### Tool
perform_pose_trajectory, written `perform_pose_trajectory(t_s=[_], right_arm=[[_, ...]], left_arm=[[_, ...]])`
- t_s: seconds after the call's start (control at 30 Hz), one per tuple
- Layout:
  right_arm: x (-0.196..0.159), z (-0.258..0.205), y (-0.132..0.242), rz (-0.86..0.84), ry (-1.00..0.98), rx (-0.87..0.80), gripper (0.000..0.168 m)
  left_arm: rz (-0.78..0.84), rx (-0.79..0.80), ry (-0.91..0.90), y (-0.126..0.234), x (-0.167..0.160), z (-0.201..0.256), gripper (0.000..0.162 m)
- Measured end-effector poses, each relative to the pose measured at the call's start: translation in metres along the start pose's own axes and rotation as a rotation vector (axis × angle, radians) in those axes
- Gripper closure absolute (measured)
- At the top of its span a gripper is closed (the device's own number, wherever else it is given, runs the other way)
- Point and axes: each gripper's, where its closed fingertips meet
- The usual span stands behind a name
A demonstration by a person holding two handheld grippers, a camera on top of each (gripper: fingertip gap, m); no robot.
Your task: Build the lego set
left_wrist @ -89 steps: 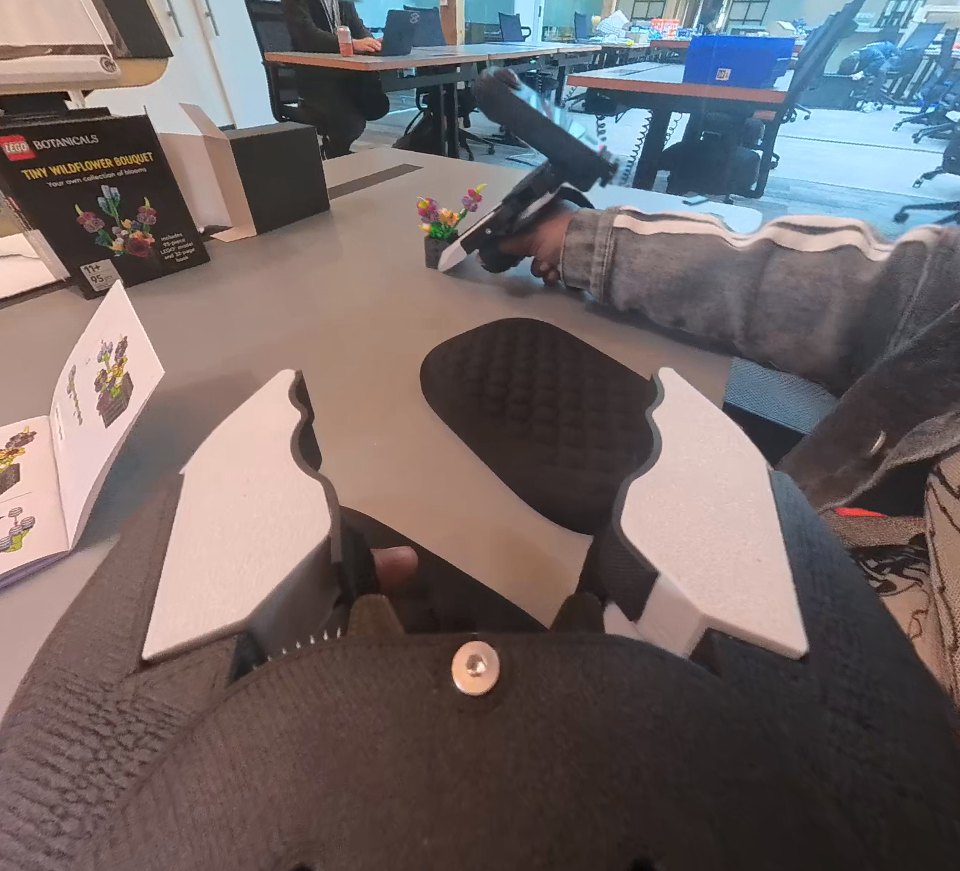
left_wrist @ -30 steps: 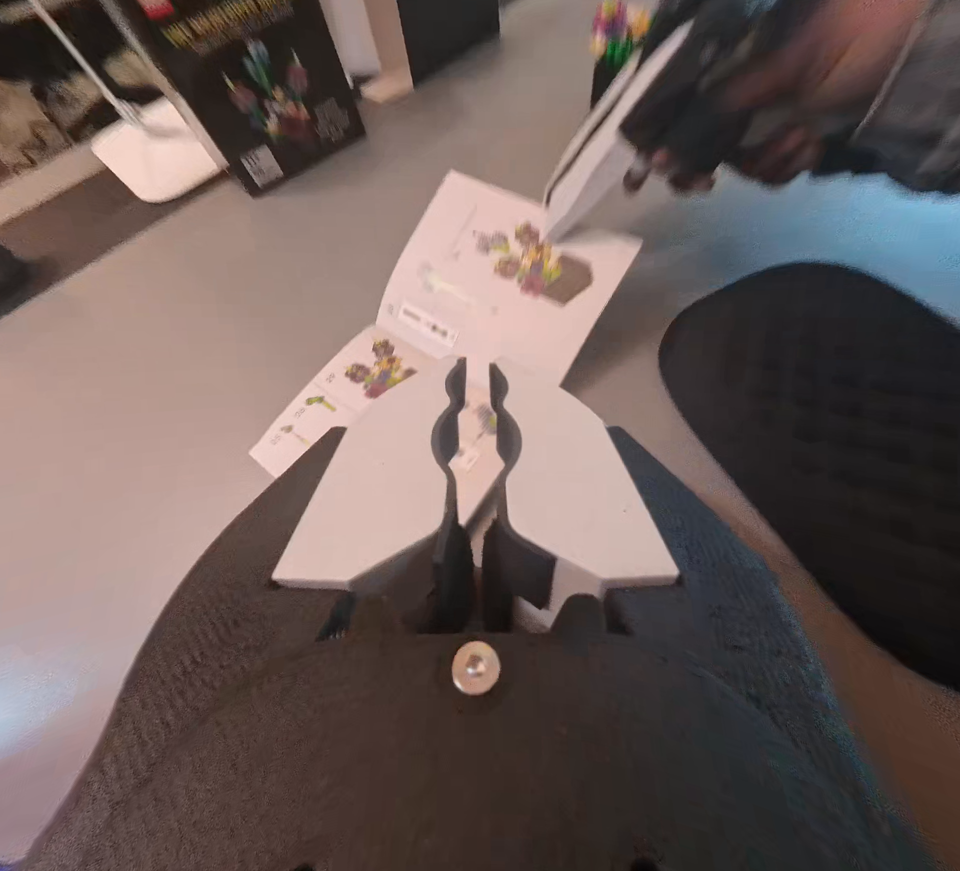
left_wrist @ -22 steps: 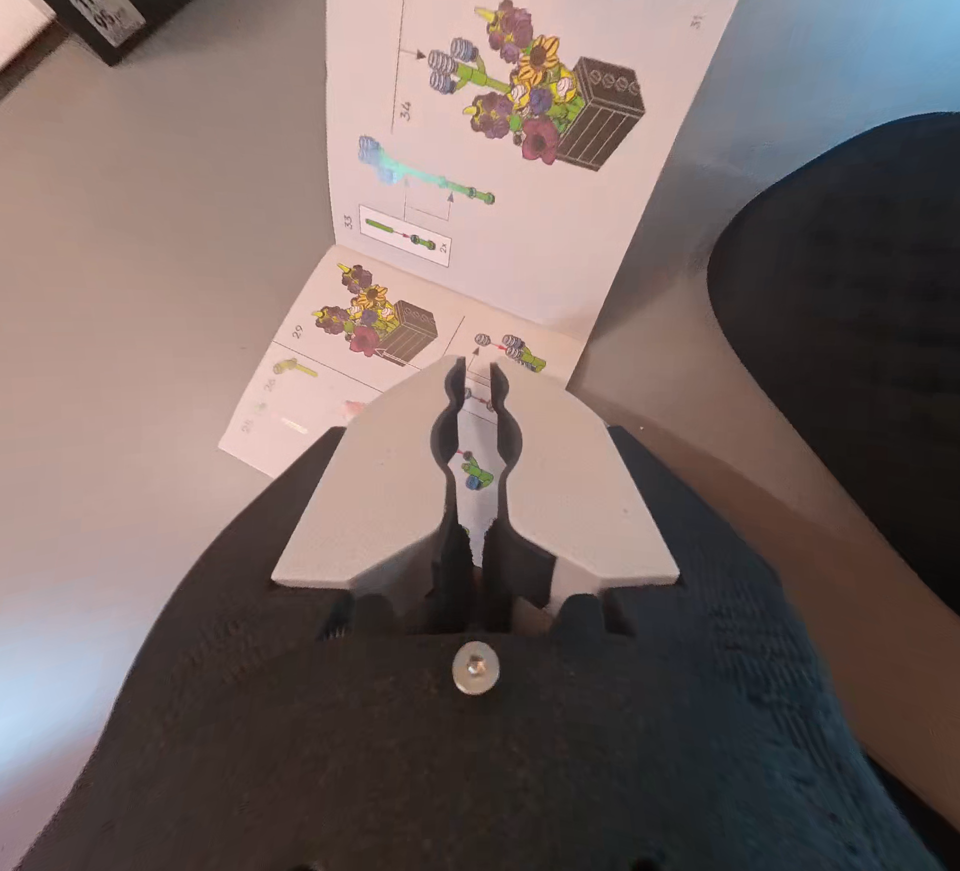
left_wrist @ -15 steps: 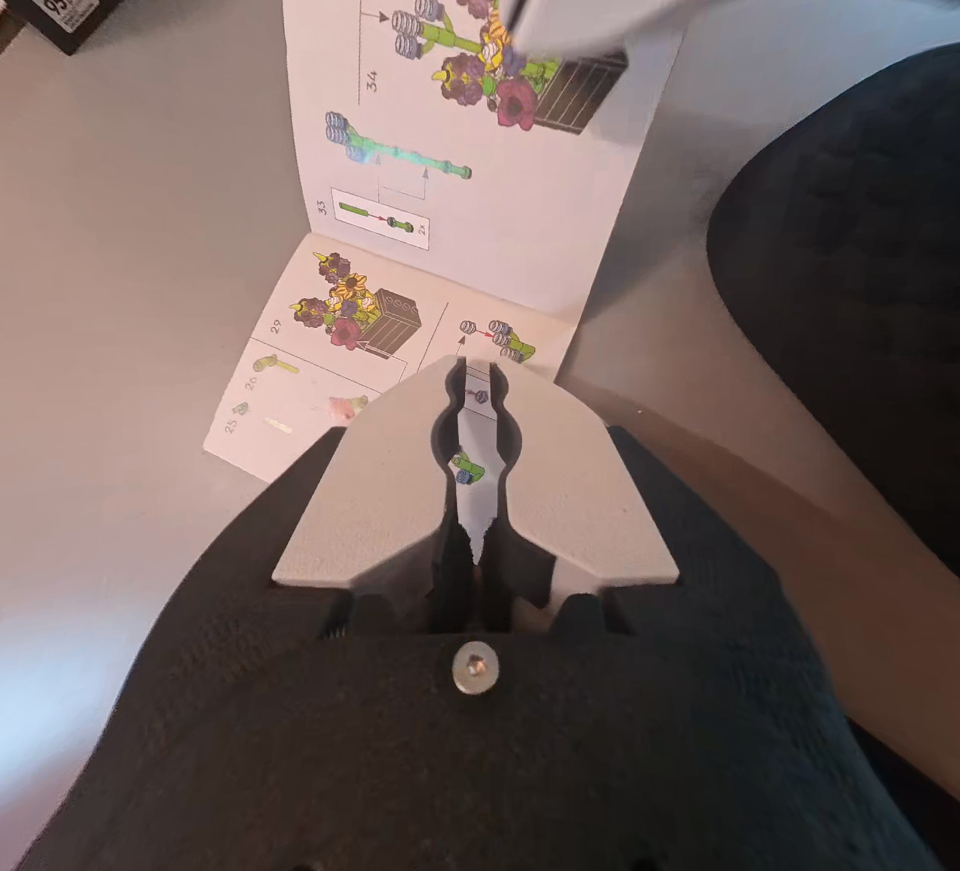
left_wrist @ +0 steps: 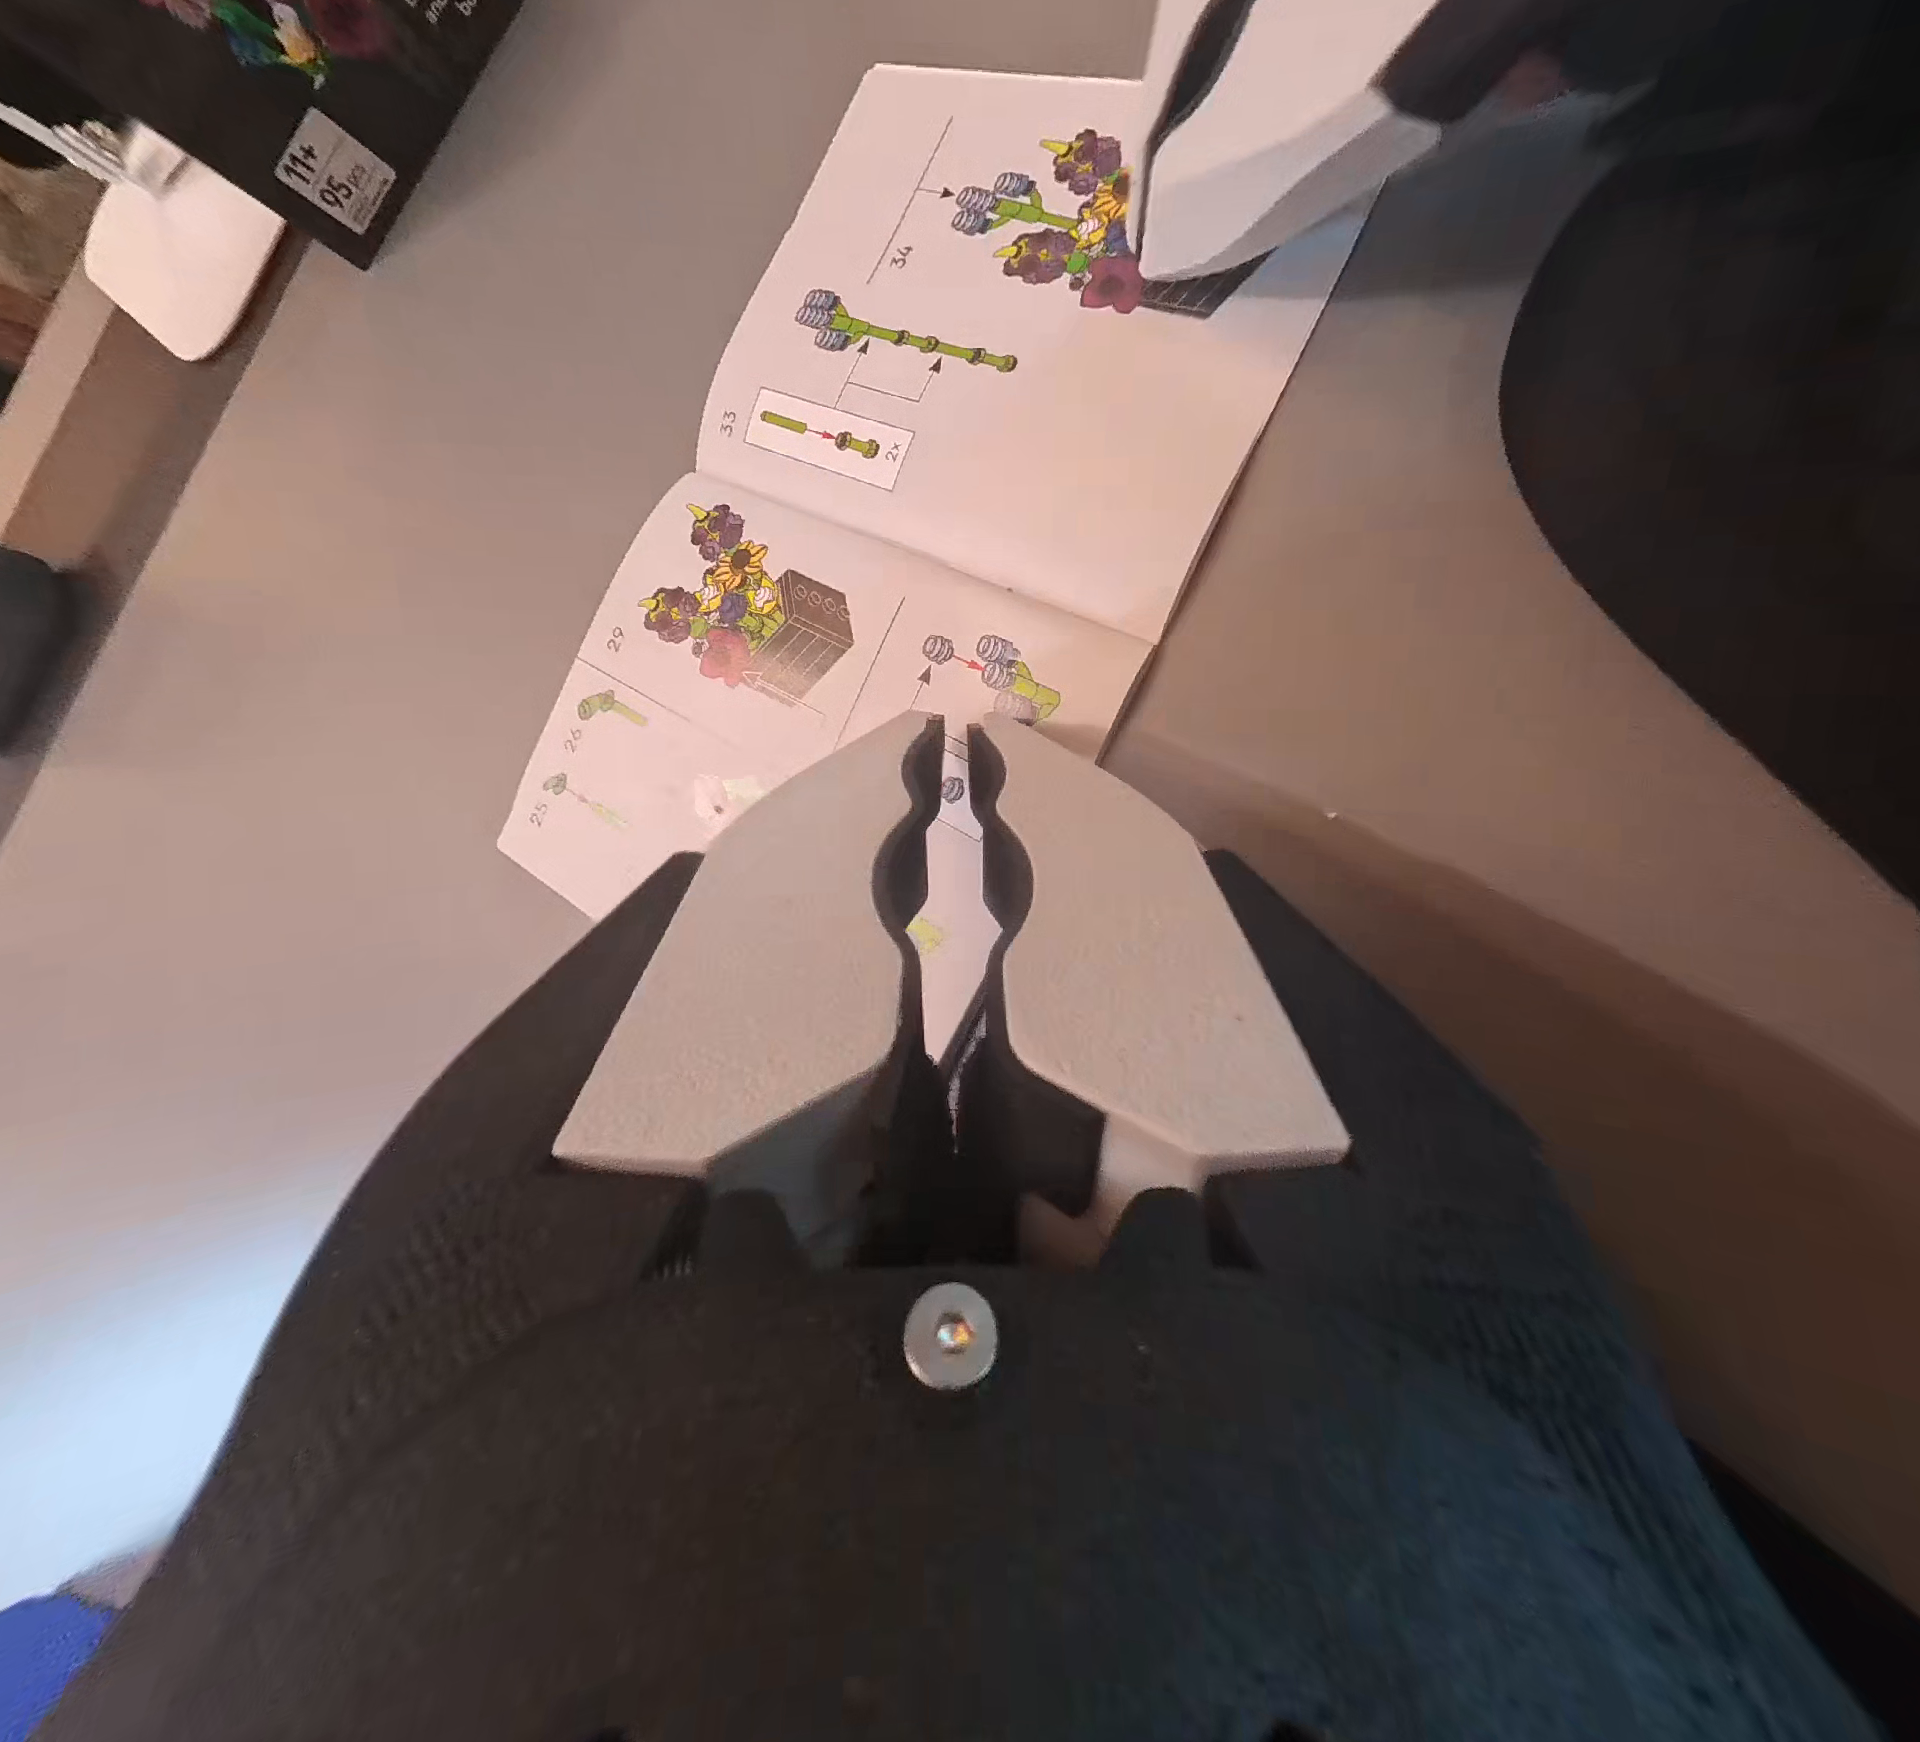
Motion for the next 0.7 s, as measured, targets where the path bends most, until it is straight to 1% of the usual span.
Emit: perform_pose_trajectory(t_s=[0.1, 0.13, 0.2, 0.3, 0.43, 0.57, 0.63, 0.7], right_arm=[[0.000, 0.004, 0.000, 0.026, -0.028, -0.023, 0.168], [0.000, 0.006, -0.001, 0.029, -0.021, -0.045, 0.168], [0.000, 0.011, -0.002, 0.030, 0.006, -0.105, 0.168], [0.000, 0.014, -0.001, 0.026, 0.049, -0.174, 0.168], [-0.001, 0.016, -0.001, 0.024, 0.049, -0.198, 0.168], [-0.001, 0.017, -0.001, 0.024, 0.056, -0.208, 0.168], [-0.001, 0.017, 0.000, 0.024, 0.059, -0.210, 0.168], [-0.001, 0.017, 0.000, 0.024, 0.059, -0.211, 0.168]], left_arm=[[0.021, -0.032, 0.078, 0.001, 0.000, -0.003, 0.152], [0.030, -0.035, 0.098, 0.001, 0.001, -0.004, 0.149], [0.041, -0.037, 0.131, 0.002, 0.001, -0.007, 0.135], [0.045, -0.059, 0.175, 0.002, 0.000, -0.009, 0.125], [0.030, -0.055, 0.235, 0.001, -0.003, -0.014, 0.124], [0.016, -0.044, 0.247, 0.000, -0.004, -0.017, 0.124], [0.029, -0.019, 0.239, 0.001, -0.003, -0.019, 0.124], [0.078, 0.014, 0.221, 0.006, 0.003, -0.022, 0.124]])
Point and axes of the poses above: each gripper's, where its closed fingertips meet, y back along the fingers, x out of its top, z = x × y across the jaws, and after that the axes turned 5 degrees about -x, right-handed
